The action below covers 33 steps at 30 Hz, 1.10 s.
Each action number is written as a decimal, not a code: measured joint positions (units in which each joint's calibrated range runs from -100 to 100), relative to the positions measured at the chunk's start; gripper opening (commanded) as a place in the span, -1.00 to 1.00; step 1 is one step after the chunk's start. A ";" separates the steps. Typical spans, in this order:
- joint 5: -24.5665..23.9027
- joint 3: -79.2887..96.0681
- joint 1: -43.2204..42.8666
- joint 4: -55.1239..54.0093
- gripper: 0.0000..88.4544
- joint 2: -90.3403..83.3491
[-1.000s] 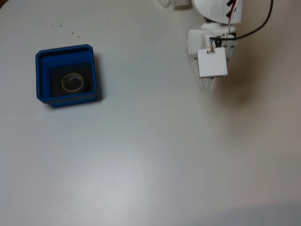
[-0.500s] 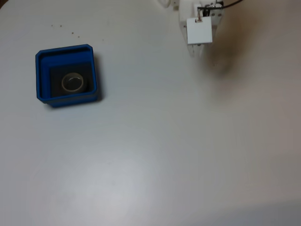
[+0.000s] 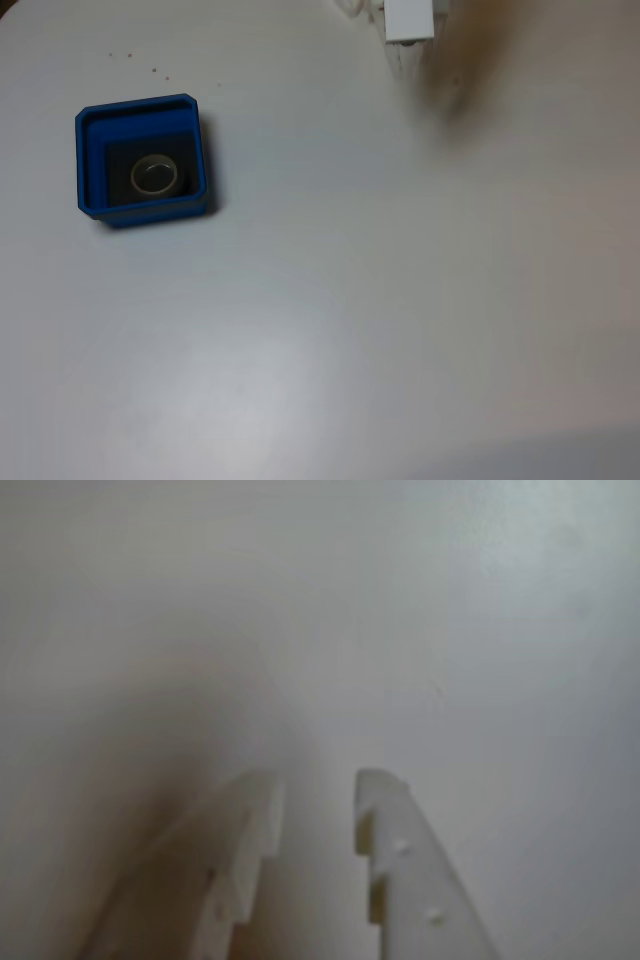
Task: Pick the black tape roll and drop it in the blue box
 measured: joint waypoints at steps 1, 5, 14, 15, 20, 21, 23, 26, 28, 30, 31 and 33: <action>0.00 1.43 0.00 0.00 -0.98 -1.61; 0.00 6.91 0.00 0.00 -0.98 -7.54; 0.00 19.64 0.00 0.00 -0.98 -22.02; 0.00 21.08 0.00 0.00 -0.98 -23.71; 0.00 27.00 0.00 0.00 -0.98 -30.99; 0.00 27.80 0.00 0.00 -0.98 -31.92; 0.00 29.33 0.00 0.00 -0.98 -33.11; 0.00 30.49 0.00 0.00 -0.98 -33.62; 0.00 30.67 0.00 0.00 -0.98 -33.70; 0.00 30.76 0.00 0.00 -0.98 -33.70; 0.00 30.76 0.00 0.00 -0.98 -33.87; 0.00 30.85 0.00 0.00 -0.98 -35.65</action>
